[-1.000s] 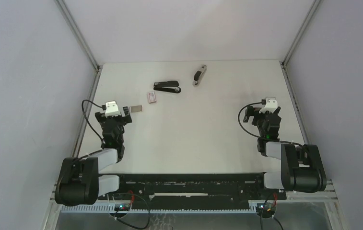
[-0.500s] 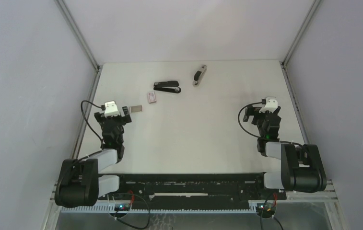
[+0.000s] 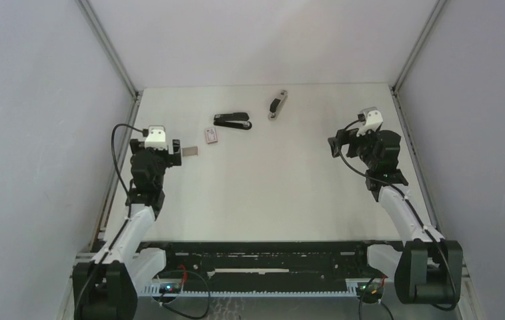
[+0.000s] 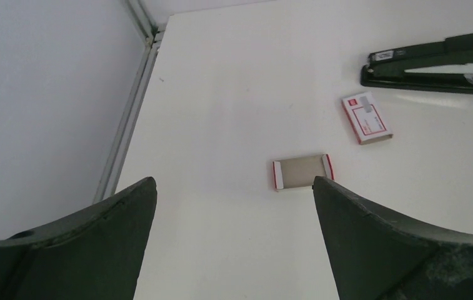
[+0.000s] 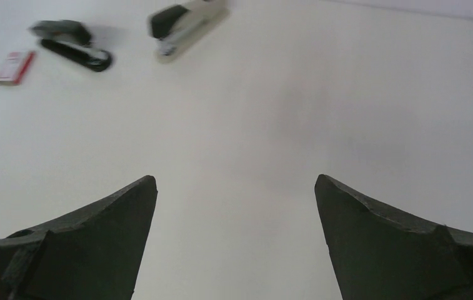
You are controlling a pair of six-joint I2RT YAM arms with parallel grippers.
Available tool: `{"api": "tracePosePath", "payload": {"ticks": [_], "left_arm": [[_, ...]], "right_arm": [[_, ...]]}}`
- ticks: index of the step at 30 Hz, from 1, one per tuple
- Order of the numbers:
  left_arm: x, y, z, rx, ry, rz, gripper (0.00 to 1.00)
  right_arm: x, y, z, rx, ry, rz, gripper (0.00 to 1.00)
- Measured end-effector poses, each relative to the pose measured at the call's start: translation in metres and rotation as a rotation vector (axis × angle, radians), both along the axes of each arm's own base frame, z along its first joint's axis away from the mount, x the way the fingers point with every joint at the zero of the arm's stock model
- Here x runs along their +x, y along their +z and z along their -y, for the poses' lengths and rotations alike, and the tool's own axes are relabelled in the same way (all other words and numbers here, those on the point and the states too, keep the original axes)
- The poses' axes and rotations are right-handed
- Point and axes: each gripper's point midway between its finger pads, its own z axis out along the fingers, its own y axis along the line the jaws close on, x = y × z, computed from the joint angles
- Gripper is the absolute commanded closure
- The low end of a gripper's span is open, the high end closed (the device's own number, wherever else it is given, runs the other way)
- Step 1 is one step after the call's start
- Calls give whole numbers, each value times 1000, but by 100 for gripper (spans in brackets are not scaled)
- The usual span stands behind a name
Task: Unload the staples from the stapler
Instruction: Move the stapler to the center of the board.
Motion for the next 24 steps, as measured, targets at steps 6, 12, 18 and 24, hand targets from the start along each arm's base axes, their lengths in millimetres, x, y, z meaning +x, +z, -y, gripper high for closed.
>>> {"api": "tracePosePath", "payload": {"ticks": [6, 12, 18, 24], "left_arm": [[-12, 25, 25, 71, -183, -41, 0], [-28, 28, 58, 115, -420, -157, 0], [-42, 14, 68, 142, -520, -247, 0], [-55, -13, 72, 166, -579, -324, 0]], "right_arm": [[-25, 39, -58, 39, 246, -39, 0], [-52, 56, -112, 24, 427, -129, 0], [-58, 53, -144, -54, 551, -191, 0], [-36, 41, -155, -152, 605, -219, 0]]}}
